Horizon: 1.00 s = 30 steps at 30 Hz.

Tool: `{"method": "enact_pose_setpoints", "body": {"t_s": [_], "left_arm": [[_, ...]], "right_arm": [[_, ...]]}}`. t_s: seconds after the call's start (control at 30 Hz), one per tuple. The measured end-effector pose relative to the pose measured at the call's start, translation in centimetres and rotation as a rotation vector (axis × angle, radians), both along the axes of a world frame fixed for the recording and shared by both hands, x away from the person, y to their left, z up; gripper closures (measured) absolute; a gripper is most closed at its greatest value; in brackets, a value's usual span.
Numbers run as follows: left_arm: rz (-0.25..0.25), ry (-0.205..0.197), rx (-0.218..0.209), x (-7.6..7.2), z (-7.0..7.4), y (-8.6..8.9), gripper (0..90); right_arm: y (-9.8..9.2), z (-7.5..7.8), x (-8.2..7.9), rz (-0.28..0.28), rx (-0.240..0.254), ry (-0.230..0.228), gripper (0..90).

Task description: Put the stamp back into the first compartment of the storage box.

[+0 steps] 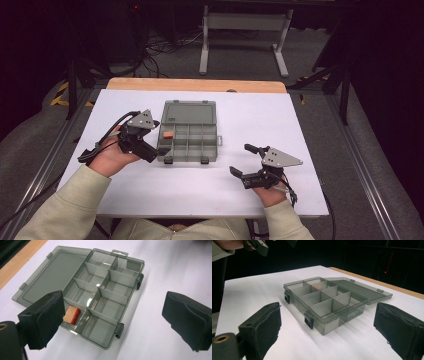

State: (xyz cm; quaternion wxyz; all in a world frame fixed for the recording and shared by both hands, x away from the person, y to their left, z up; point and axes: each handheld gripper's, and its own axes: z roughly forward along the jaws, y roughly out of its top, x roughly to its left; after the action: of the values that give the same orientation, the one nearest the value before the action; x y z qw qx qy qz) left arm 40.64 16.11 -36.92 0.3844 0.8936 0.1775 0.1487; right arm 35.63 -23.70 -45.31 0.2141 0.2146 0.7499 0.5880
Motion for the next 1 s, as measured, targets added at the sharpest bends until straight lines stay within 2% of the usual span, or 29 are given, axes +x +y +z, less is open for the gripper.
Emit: {"method": "enact_pose_setpoints", "body": {"t_s": [0.1,0.17,0.53,0.67,0.77,1.0], "left_arm": [[0.014,0.001,-0.036,-0.6,-0.1,0.5,5.3],[0.018,0.007,-0.080,-1.0,-0.2,0.8,4.9],[0.042,-0.053,-0.263,-3.3,-2.2,3.3,1.9],[0.041,-0.056,-0.339,-4.0,-2.9,4.4,1.3],[0.036,-0.072,-0.390,-4.5,-3.8,5.1,1.3],[0.056,-0.088,-0.508,-5.3,-5.1,6.7,0.6]], "right_arm": [[0.0,0.0,0.0,0.000,-0.002,-0.003,7.8],[0.0,0.0,0.0,-0.001,-0.001,0.001,7.8],[0.0,0.0,0.0,0.002,-0.002,0.000,7.8],[0.0,0.0,-0.1,0.001,-0.003,0.001,7.8],[0.0,0.0,-0.1,0.001,-0.003,0.001,7.8],[0.0,0.0,-0.1,0.001,-0.003,-0.001,7.8]]}}
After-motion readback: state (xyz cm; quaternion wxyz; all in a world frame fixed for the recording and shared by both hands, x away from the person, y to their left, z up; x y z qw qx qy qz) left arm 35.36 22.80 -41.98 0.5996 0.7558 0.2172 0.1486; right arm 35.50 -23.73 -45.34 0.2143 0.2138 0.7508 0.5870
